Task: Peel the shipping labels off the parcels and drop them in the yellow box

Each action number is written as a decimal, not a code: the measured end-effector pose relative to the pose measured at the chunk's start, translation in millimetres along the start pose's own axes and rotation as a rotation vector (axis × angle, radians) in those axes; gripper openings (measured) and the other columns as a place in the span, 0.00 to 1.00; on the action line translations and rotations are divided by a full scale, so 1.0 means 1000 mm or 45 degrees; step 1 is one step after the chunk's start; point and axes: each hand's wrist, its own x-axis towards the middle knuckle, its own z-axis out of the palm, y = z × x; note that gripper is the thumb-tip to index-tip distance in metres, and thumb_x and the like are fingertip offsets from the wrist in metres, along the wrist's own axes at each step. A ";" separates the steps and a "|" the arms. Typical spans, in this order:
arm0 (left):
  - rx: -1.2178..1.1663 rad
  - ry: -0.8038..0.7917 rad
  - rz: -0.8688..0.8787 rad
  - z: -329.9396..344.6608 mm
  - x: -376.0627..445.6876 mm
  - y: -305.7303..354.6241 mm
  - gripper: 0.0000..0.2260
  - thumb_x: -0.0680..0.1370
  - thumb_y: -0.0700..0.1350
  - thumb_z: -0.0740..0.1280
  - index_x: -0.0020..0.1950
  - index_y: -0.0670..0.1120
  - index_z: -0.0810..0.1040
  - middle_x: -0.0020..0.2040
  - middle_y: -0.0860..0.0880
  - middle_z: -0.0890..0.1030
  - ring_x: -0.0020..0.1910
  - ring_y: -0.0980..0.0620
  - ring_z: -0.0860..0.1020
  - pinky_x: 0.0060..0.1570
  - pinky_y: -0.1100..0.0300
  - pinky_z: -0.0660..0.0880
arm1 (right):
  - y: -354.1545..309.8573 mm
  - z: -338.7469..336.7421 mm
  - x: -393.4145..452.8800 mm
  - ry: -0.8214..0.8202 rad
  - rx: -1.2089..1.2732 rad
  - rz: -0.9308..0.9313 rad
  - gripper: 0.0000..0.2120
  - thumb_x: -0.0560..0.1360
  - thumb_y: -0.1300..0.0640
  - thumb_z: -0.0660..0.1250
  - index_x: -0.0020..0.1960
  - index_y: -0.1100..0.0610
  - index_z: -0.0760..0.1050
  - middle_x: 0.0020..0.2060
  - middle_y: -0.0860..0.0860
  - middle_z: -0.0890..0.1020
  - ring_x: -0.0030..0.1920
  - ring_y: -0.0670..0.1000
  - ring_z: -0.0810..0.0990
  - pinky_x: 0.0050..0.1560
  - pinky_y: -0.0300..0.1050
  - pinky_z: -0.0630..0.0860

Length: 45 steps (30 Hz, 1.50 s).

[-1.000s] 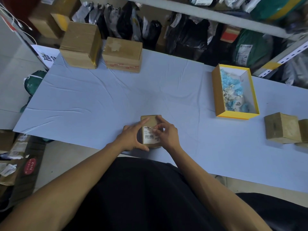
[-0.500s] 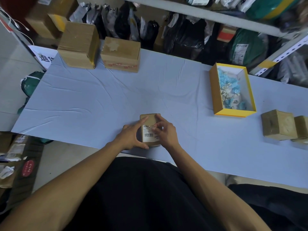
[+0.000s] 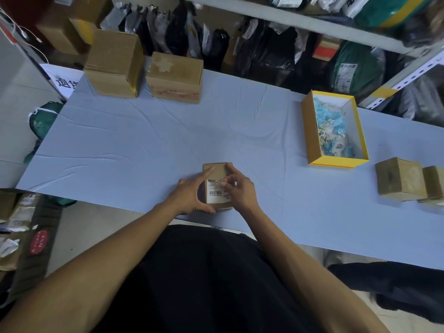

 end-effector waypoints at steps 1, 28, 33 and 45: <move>-0.005 -0.001 0.001 0.000 0.000 0.000 0.56 0.61 0.59 0.80 0.75 0.70 0.44 0.73 0.52 0.69 0.71 0.43 0.61 0.66 0.46 0.69 | 0.000 0.000 0.000 0.002 0.002 0.000 0.06 0.74 0.64 0.69 0.43 0.68 0.79 0.71 0.47 0.71 0.39 0.23 0.74 0.37 0.24 0.69; -0.011 0.018 0.022 0.001 0.000 -0.002 0.55 0.62 0.57 0.81 0.78 0.65 0.46 0.70 0.48 0.71 0.70 0.42 0.61 0.65 0.52 0.67 | -0.005 0.000 -0.006 0.004 0.080 0.079 0.07 0.75 0.59 0.69 0.44 0.65 0.79 0.71 0.41 0.70 0.40 0.28 0.75 0.40 0.32 0.71; -0.026 0.008 0.010 0.001 0.000 -0.002 0.55 0.62 0.58 0.80 0.77 0.67 0.45 0.70 0.49 0.71 0.69 0.44 0.61 0.65 0.51 0.67 | -0.004 -0.001 -0.005 0.000 0.119 0.080 0.07 0.75 0.60 0.69 0.43 0.64 0.79 0.71 0.41 0.70 0.46 0.33 0.76 0.46 0.41 0.74; -0.012 0.000 -0.005 0.000 0.000 -0.002 0.56 0.61 0.59 0.80 0.76 0.68 0.45 0.69 0.50 0.72 0.70 0.44 0.61 0.66 0.48 0.68 | -0.008 -0.003 -0.005 -0.029 0.113 0.078 0.07 0.75 0.59 0.70 0.39 0.60 0.79 0.71 0.41 0.70 0.48 0.42 0.79 0.47 0.43 0.76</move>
